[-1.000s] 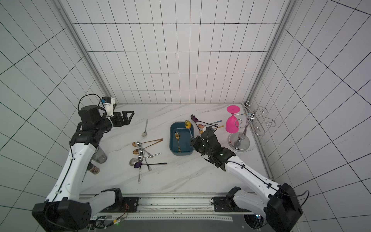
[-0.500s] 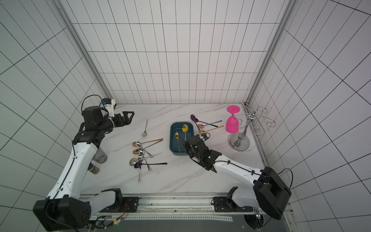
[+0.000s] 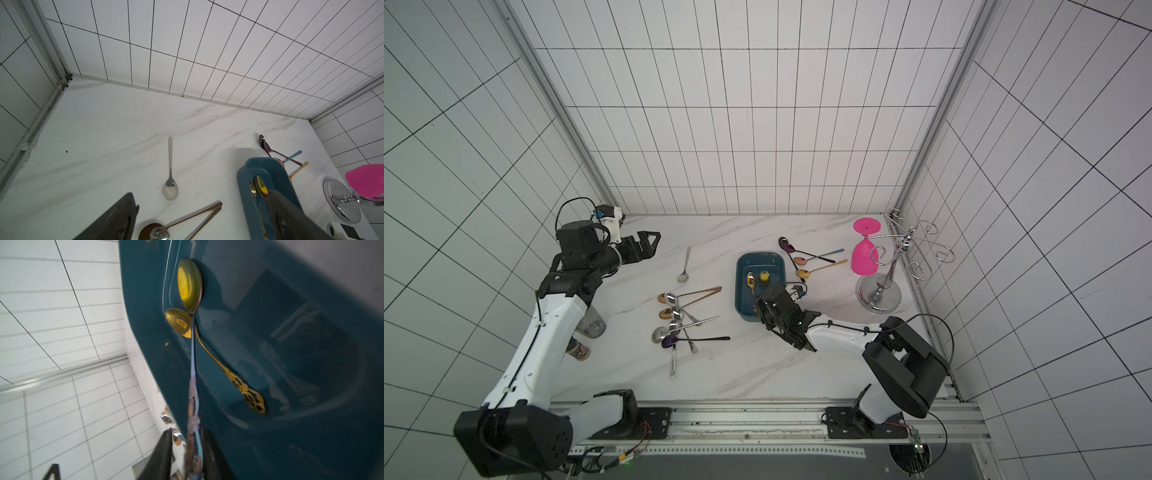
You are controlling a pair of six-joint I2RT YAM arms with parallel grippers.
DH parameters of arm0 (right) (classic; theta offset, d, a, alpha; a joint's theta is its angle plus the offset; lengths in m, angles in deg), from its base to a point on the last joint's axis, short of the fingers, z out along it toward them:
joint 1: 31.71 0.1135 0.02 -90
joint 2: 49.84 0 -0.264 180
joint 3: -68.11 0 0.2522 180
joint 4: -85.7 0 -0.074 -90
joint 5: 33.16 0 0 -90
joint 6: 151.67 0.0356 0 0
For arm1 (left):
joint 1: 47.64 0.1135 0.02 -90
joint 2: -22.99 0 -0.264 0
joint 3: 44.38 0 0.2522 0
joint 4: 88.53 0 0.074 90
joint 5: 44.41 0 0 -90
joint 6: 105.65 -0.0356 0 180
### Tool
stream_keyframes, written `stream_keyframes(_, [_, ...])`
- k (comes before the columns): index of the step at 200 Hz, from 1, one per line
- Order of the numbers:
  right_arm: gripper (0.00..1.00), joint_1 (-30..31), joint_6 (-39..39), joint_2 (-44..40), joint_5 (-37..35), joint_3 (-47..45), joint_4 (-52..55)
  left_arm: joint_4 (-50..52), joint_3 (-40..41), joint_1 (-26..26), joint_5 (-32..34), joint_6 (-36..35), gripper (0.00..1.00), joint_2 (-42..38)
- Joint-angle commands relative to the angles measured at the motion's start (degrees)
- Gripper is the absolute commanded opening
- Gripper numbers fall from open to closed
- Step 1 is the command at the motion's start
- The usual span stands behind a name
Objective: Put the spoon into the storage box
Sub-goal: Place the spoon in the storage box.
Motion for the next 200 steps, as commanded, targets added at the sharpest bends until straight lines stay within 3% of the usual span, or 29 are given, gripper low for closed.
stream_keyframes(1, [0.40,-0.19,-0.53,-0.66,-0.37,3.74,-0.09,-0.20,-0.25,0.46,0.80,-0.87,0.99,1.31])
stream_keyframes(33, [0.48,-0.77,-2.84,-4.62,-0.64,4.46,4.45,3.48,-3.77,0.73,0.72,-1.31,0.99,5.05])
stream_keyframes(151, [0.61,-2.51,-6.74,-17.57,-3.96,2.77,17.96,8.72,-8.58,0.65,0.26,-1.36,0.97,15.55])
stream_keyframes(200, [0.73,-8.69,-21.50,-22.35,-2.02,5.36,24.75,9.21,-9.68,-0.29,0.61,-1.39,0.95,20.91])
